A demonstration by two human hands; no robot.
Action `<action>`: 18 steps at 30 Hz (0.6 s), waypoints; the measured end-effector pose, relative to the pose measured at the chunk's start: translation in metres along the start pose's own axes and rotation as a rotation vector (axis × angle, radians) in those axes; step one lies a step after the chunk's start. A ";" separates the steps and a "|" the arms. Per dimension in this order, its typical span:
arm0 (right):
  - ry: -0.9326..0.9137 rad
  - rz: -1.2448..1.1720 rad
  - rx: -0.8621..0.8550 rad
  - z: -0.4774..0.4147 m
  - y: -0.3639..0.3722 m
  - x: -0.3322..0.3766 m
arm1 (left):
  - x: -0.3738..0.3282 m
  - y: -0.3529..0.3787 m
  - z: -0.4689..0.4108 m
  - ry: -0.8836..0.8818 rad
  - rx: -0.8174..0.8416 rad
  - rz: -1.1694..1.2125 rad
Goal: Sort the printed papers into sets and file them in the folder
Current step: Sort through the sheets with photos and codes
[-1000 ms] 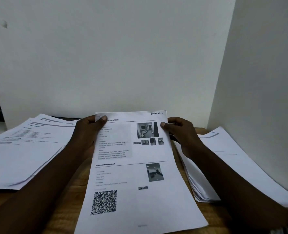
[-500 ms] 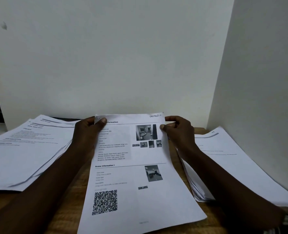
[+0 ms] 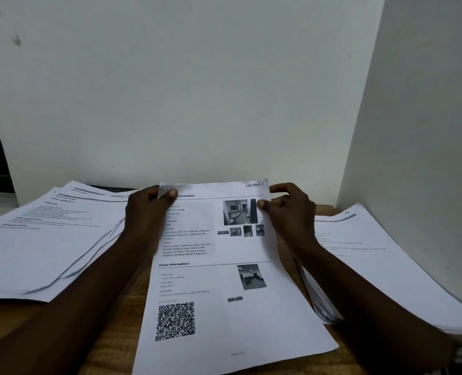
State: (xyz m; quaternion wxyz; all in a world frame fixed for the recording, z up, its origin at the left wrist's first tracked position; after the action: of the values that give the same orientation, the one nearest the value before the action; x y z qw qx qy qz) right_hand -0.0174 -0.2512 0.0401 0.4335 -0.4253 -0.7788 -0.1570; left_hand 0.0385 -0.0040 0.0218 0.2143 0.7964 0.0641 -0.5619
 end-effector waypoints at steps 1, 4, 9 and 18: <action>-0.001 0.005 -0.010 0.000 -0.001 0.001 | 0.000 0.000 0.000 0.008 -0.002 -0.006; -0.006 0.017 -0.040 0.000 -0.001 0.001 | 0.000 0.000 0.000 0.033 -0.031 -0.024; -0.051 0.033 -0.027 0.002 0.001 0.002 | 0.000 0.001 0.001 0.052 -0.021 -0.032; -0.080 0.024 -0.070 0.006 -0.001 0.004 | 0.002 -0.002 -0.004 0.074 -0.031 -0.039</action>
State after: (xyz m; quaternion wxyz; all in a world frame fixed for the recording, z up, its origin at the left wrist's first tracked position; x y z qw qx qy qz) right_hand -0.0223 -0.2459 0.0401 0.3889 -0.4556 -0.7843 -0.1617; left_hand 0.0425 -0.0011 0.0207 0.2129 0.8118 0.0963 -0.5351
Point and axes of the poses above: each hand's wrist, its own z-axis away from the middle knuckle, its own y-axis out of the palm, x = y × z, the point moved 2 cm from there along -z, towards the middle knuckle, and after that the axes turned 14 degrees about -x, right-handed, at the moved point
